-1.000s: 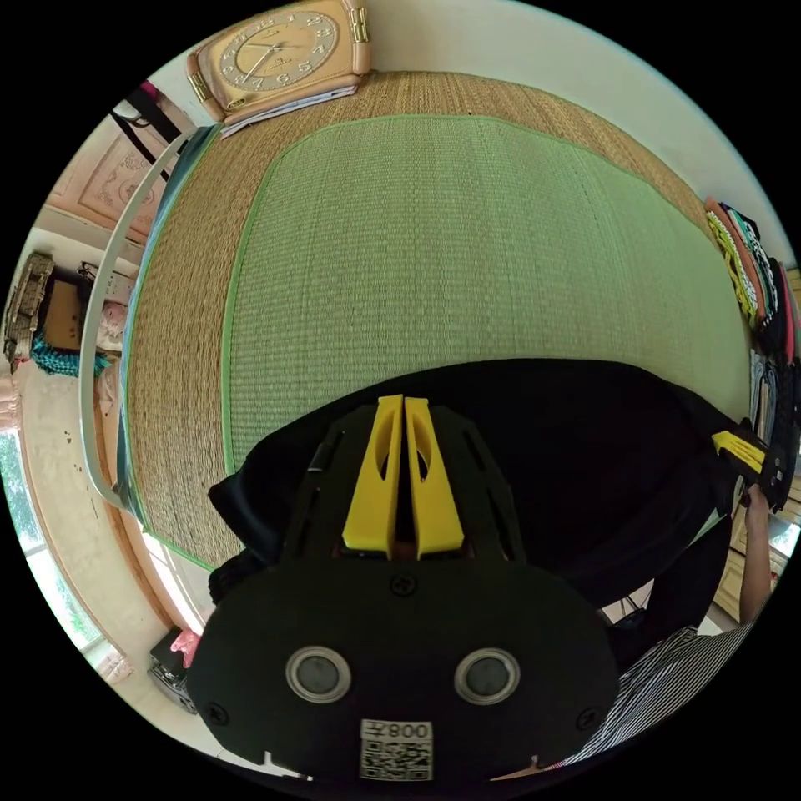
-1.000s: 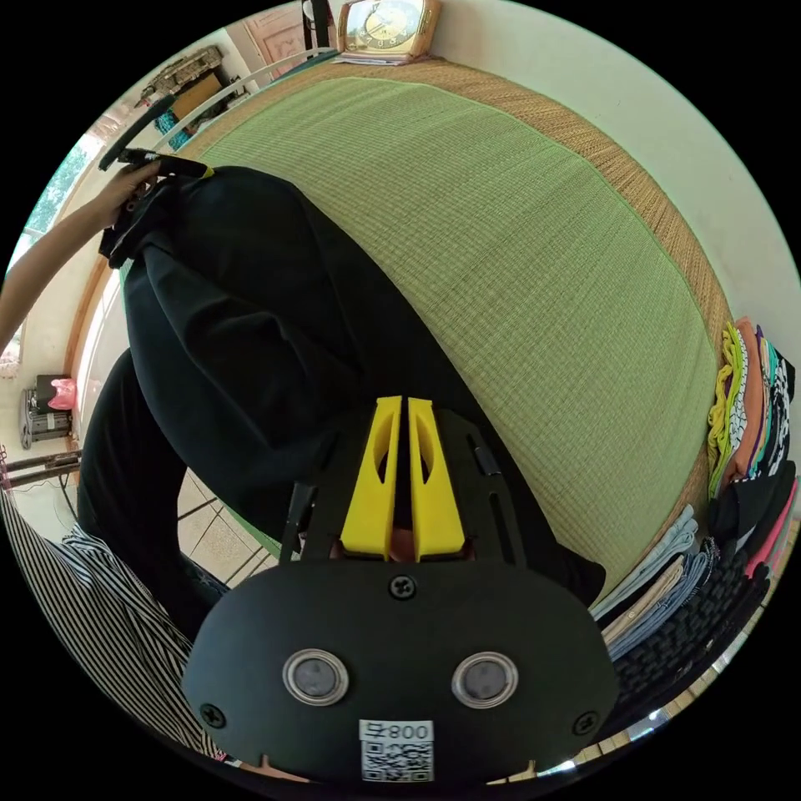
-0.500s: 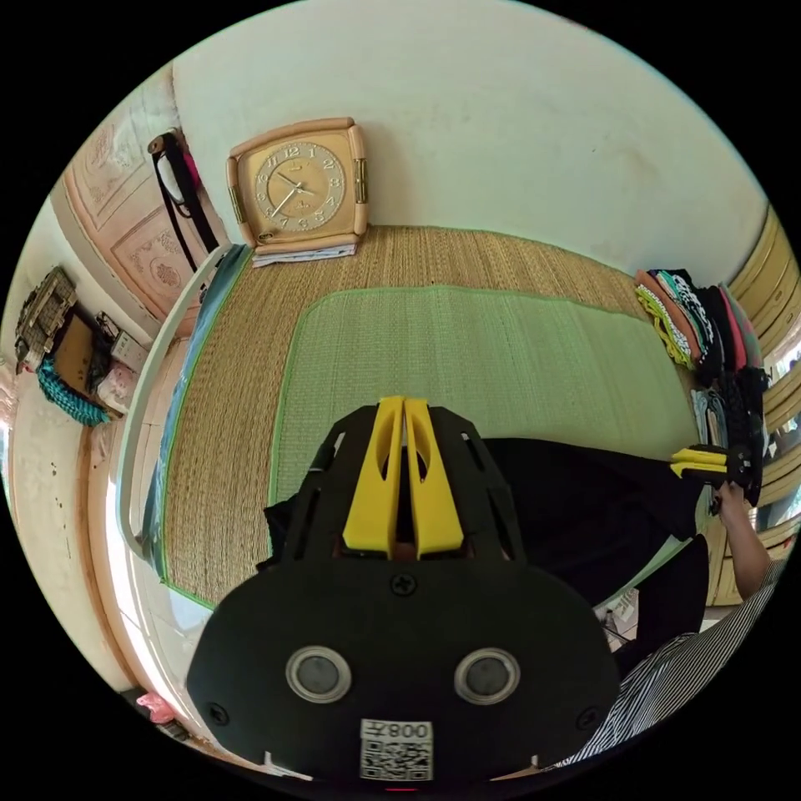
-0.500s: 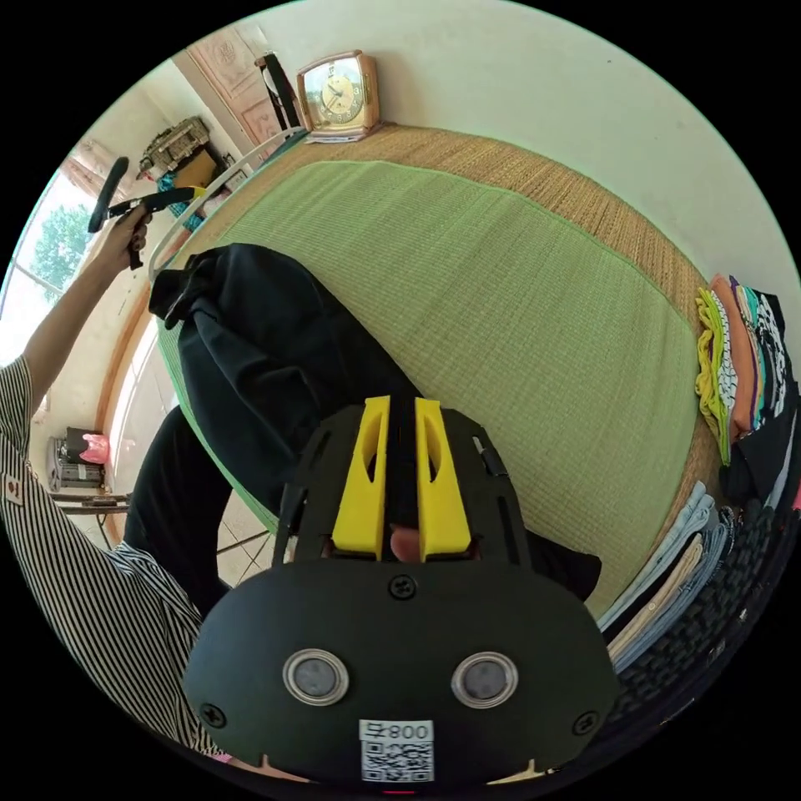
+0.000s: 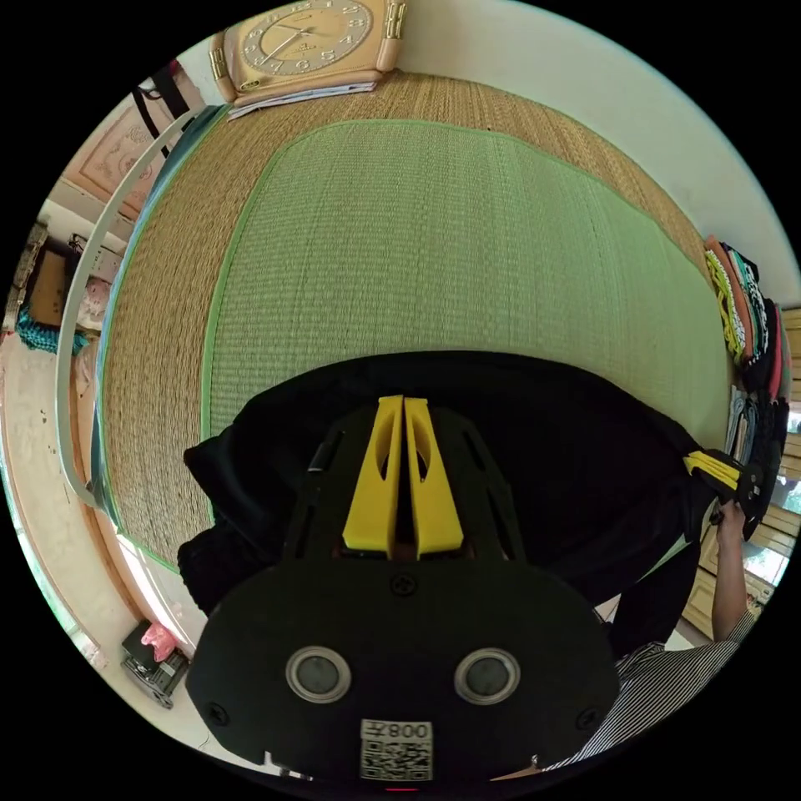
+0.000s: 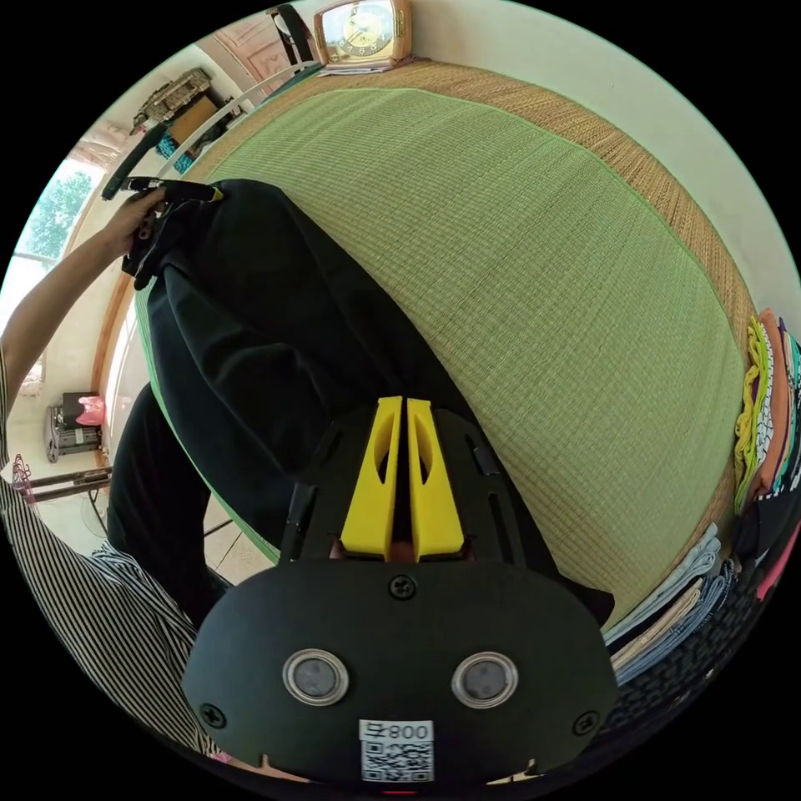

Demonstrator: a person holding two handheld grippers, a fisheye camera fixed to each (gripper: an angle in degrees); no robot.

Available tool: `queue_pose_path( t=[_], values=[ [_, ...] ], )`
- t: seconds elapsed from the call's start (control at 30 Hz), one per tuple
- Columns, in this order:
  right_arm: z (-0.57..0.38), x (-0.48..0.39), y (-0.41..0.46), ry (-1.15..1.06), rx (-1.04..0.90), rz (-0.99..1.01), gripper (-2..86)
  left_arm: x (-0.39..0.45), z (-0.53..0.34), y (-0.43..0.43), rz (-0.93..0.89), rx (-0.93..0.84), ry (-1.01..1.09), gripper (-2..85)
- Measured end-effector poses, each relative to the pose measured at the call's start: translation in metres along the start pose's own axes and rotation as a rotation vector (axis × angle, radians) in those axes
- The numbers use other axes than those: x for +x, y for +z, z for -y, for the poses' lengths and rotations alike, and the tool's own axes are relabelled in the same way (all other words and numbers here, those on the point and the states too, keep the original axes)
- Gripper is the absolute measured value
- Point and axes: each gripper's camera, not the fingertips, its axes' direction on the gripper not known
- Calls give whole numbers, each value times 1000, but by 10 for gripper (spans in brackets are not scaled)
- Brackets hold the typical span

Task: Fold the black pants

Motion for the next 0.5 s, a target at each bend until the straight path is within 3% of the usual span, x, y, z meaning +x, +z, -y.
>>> queue_pose_path(
  t=[0.3,0.5],
  values=[
    [-5,35,-110,23,199,-24,2,-10,28,-83,-83,343,19,0],
    [37,65,-141,20,121,-59,9,2,51,-67,-120,292,68,12]
  ],
)
